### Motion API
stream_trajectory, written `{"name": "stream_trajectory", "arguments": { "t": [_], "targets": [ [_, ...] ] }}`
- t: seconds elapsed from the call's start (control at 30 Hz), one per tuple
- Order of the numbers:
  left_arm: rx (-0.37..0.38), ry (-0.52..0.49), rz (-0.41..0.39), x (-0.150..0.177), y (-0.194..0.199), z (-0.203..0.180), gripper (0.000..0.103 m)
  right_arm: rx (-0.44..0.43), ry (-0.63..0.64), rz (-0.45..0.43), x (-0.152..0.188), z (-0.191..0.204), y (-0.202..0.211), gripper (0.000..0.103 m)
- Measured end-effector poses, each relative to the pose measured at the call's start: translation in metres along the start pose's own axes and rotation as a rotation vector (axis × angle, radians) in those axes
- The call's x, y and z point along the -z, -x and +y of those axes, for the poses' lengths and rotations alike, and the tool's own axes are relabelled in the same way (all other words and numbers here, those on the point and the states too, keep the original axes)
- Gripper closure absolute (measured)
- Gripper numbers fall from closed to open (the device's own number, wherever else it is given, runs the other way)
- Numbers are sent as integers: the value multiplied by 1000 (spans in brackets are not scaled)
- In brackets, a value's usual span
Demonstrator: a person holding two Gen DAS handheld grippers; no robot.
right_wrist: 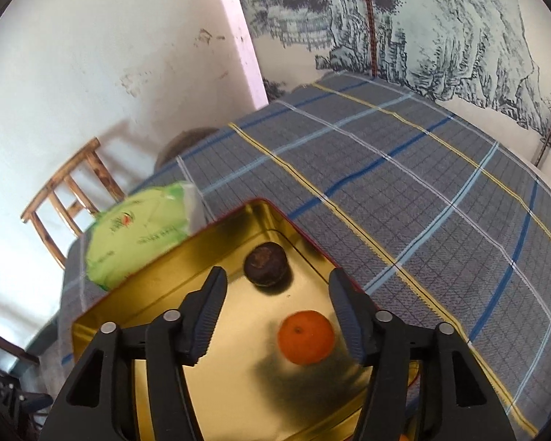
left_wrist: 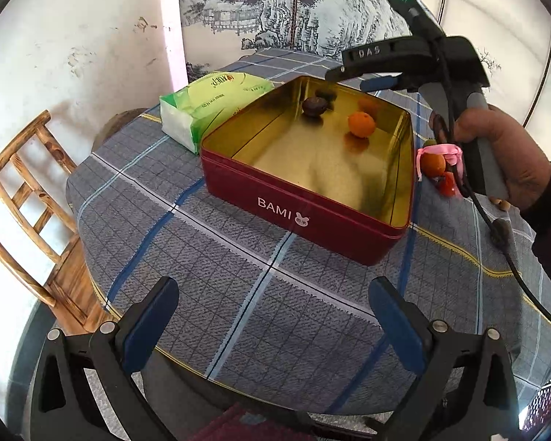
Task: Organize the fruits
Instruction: 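Lower the tangerine into the tin and open the right gripper, then move the left gripper back to the fruits and grasp another dark brown fruit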
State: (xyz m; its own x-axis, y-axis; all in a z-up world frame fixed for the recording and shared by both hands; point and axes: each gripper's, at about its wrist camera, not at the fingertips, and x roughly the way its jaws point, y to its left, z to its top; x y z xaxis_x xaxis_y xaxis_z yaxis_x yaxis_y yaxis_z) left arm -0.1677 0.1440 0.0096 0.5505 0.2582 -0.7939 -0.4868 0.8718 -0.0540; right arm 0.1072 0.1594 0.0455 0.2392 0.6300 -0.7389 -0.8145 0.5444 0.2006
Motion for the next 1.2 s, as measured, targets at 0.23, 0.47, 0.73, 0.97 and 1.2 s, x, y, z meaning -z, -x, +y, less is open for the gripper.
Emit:
{"name": "stream_trajectory", "arguments": {
  "t": [0.23, 0.47, 0.73, 0.97, 1.2],
  "targets": [
    [-5, -9, 11, 1, -1, -3, 1, -26, 25, -8, 7, 12, 5, 34],
    [-7, -17, 14, 1, -1, -5, 1, -66, 6, -26, 21, 12, 18, 30],
    [-10, -28, 24, 2, -1, -9, 1, -106, -35, -101, 53, 6, 63, 25],
    [-14, -60, 24, 4, 1, -19, 1, -27, -11, -173, 93, -8, 115, 21],
    [-6, -117, 18, 4, 4, -35, 1, 120, -43, -190, 150, -50, 155, 19]
  ]
}}
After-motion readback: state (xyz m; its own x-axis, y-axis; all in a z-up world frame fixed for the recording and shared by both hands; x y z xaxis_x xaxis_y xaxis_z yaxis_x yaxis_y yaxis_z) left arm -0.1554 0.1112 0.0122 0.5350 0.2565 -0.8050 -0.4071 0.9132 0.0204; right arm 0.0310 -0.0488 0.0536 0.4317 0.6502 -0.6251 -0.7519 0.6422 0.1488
